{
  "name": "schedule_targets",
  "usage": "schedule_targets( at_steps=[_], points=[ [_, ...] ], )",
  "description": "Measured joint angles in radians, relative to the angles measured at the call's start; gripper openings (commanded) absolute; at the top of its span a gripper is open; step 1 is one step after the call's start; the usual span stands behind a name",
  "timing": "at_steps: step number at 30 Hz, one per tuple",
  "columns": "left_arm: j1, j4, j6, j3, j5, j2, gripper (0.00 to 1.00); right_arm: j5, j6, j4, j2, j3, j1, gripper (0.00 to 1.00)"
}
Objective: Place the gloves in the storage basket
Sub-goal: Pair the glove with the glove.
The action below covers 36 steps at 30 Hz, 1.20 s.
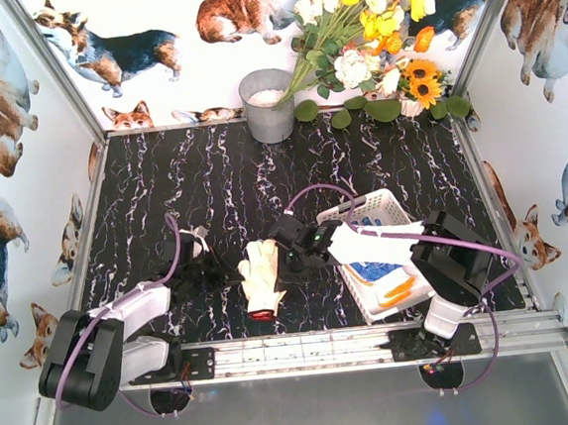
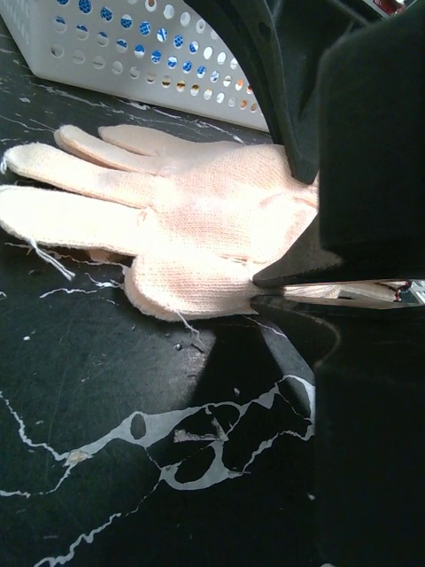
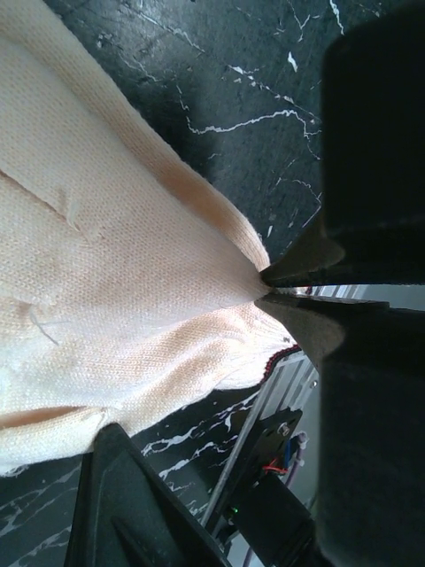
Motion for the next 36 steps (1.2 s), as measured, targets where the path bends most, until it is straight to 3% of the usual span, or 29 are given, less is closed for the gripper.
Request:
schedule_targets(
  at_steps=[3, 12, 17, 21, 31, 36],
  points=[
    [0.0, 0.007, 0.002, 0.0, -0.002, 0.013, 0.02, 0.002, 0.0, -0.002, 0.011, 0.0, 0.0, 0.07],
    [-0.002, 0.003, 0.016, 0.006, -0.016, -0.008, 0.49, 0.023, 0.003, -0.023, 0.01, -0.001, 0.0, 0.46],
    [-0.002, -0.076, 0.047, 0.04, -0.057, -0.096, 0.62, 0.036, 0.01, -0.023, -0.072, -0.046, 0.0, 0.59],
    [-0.002, -0.133, 0.062, 0.051, -0.055, -0.151, 0.62, 0.039, 0.05, 0.008, -0.157, -0.107, 0.0, 0.62],
    [-0.016, -0.193, 0.076, 0.052, 0.076, -0.165, 0.39, 0.046, 0.149, 0.145, -0.182, -0.228, 0.0, 0.63],
    [-0.042, -0.163, 0.076, 0.063, 0.116, -0.134, 0.34, 0.046, 0.179, 0.214, -0.176, -0.246, 0.0, 0.63]
  ],
)
